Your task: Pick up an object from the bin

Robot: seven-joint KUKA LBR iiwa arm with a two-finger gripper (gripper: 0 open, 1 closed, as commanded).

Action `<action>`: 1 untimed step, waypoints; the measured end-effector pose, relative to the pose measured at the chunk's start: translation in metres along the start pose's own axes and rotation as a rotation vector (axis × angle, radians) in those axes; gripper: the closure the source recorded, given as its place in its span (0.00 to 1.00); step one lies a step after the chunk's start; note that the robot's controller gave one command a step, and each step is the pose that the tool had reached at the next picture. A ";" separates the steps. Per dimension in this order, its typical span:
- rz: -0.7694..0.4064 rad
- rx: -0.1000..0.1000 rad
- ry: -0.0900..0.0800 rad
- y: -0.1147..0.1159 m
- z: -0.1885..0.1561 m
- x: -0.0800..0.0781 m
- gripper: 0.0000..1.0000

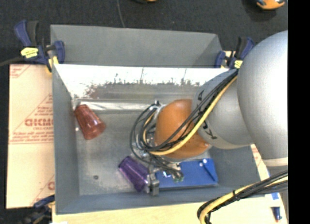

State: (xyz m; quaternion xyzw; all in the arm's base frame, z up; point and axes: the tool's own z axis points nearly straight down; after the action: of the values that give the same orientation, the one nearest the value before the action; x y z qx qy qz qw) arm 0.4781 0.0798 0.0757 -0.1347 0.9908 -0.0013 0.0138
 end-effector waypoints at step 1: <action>0.197 0.001 0.008 0.011 -0.017 -0.002 0.00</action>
Offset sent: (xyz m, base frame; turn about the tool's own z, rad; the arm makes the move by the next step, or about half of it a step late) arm 0.0649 0.0599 -0.0057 0.0247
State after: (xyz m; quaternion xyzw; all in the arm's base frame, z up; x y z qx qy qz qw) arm 0.4766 0.0908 0.0931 -0.0366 0.9993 -0.0012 0.0098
